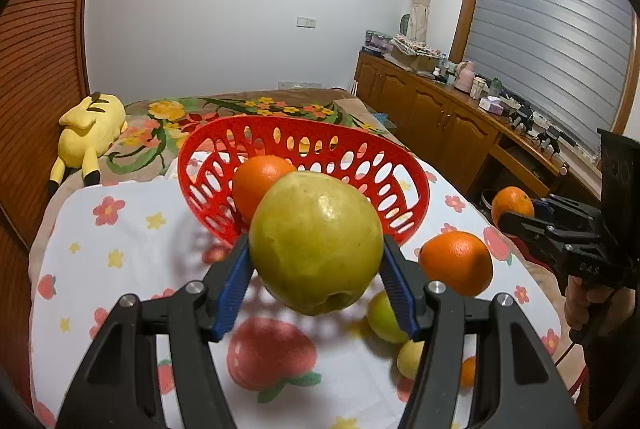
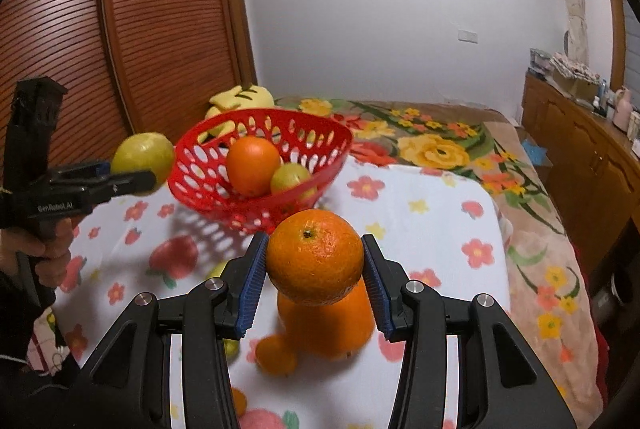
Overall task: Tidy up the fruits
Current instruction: 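Carry the lemon in the left tool and tangerine in the right tool to the basket, then release the lemon into the basket with the left tool while the right tool releases the tangerine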
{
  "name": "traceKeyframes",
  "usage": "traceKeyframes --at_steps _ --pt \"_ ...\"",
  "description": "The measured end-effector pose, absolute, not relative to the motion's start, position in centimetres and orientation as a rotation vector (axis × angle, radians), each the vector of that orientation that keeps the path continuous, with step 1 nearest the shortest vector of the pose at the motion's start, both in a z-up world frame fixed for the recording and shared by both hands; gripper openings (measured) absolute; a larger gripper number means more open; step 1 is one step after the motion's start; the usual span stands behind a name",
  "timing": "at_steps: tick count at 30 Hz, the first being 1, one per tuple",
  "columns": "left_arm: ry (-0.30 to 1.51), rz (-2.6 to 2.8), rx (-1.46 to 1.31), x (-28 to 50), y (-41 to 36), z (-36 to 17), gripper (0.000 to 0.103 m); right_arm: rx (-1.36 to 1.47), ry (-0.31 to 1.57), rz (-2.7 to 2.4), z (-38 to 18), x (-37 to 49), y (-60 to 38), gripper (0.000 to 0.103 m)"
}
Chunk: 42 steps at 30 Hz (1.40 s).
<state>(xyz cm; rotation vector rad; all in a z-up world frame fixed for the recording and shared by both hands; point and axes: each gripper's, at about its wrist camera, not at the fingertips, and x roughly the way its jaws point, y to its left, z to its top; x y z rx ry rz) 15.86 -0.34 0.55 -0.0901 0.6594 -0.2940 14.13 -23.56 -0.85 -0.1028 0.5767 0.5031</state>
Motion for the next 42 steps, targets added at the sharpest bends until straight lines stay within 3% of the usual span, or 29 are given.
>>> traceKeyframes --at_steps 21,24,42 --pt "0.732 -0.263 -0.073 19.7 -1.1 -0.9 0.062 -0.067 0.653 0.616 0.1 19.4 -18.4 0.047" --pt "0.691 -0.262 -0.084 19.6 -0.8 -0.3 0.068 -0.049 0.679 0.626 -0.3 20.6 -18.1 0.047" --pt "0.665 -0.237 -0.091 17.9 1.1 -0.1 0.068 -0.115 0.717 0.619 -1.4 23.1 -15.4 0.047"
